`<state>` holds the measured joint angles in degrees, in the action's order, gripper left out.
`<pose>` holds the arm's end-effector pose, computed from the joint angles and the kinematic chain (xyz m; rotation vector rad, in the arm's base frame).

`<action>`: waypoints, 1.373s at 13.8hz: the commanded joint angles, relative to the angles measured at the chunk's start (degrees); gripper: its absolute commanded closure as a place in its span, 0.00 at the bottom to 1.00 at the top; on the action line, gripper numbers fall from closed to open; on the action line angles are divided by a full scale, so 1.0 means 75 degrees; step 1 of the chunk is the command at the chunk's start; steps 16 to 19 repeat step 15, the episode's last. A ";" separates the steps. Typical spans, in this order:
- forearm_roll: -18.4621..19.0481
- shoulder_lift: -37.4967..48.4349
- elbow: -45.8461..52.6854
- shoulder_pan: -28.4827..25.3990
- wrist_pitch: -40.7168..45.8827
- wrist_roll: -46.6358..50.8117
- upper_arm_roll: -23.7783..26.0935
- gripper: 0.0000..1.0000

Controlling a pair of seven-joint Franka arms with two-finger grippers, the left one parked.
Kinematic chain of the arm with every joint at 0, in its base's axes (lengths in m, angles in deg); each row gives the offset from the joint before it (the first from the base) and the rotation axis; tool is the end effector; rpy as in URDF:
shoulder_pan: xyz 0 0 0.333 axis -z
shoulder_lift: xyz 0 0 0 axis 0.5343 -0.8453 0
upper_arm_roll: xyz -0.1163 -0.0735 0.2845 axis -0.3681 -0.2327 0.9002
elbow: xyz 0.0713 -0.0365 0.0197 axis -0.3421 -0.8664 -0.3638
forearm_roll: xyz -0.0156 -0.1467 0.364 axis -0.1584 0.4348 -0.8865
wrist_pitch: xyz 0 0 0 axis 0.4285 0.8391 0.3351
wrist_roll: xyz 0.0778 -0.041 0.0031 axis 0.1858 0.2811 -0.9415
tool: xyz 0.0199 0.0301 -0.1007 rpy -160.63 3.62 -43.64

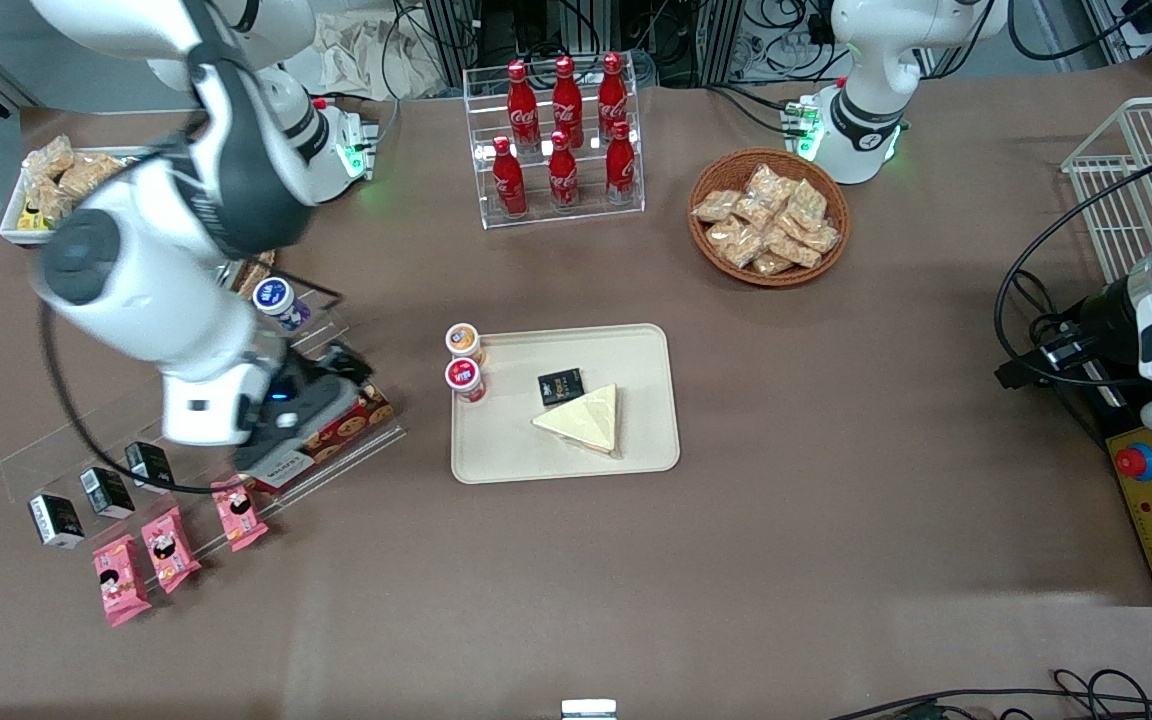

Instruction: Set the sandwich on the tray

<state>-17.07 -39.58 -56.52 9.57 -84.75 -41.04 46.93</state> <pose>0.6200 0.1697 0.5157 -2.8553 -0.8886 -0.1236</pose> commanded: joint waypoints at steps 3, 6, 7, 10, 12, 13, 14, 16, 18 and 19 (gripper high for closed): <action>-0.0571 0.0638 -0.0048 0.1095 0.0914 0.0063 -0.0026 0.01; -0.0210 0.1002 -0.0048 0.1202 0.1253 0.2223 -0.0097 0.01; 0.0013 0.1096 -0.0048 0.1202 0.1278 0.2730 -0.0085 0.01; 0.0295 0.1390 -0.0048 0.1423 0.1593 0.3435 -0.0097 0.01; 0.0658 0.1413 0.0301 0.1542 0.1979 0.3824 -0.0073 0.01; 0.0892 0.1402 0.0536 0.1542 0.2202 0.3825 -0.0085 0.01; 0.1138 0.1402 0.0596 0.1542 0.2297 0.3813 -0.0108 0.01; 0.1268 0.1413 0.0597 0.1554 0.2321 0.3790 -0.0120 0.01; 0.1268 0.1413 0.0597 0.1554 0.2321 0.3790 -0.0120 0.01; 0.1268 0.1413 0.0597 0.1554 0.2321 0.3790 -0.0120 0.01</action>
